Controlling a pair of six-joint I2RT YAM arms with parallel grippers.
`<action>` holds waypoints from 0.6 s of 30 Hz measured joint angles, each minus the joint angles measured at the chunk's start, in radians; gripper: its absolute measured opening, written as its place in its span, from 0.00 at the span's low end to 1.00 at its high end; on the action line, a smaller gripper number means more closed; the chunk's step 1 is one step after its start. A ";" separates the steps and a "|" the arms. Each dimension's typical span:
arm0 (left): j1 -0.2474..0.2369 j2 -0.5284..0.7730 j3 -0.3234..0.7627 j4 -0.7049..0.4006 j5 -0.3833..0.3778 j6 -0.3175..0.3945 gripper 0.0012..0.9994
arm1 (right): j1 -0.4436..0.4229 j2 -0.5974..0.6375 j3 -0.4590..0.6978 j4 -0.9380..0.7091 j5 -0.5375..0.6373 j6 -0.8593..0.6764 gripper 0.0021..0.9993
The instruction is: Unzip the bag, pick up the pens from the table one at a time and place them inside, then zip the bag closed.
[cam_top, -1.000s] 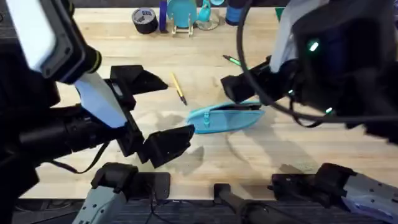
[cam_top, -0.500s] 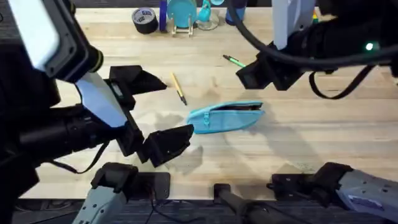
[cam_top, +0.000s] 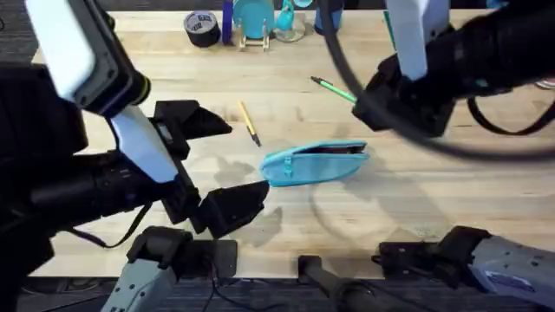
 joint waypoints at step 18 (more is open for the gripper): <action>0.000 0.000 0.000 0.000 0.000 -0.002 1.00 | 0.000 0.111 0.001 -0.062 -0.002 -0.434 0.03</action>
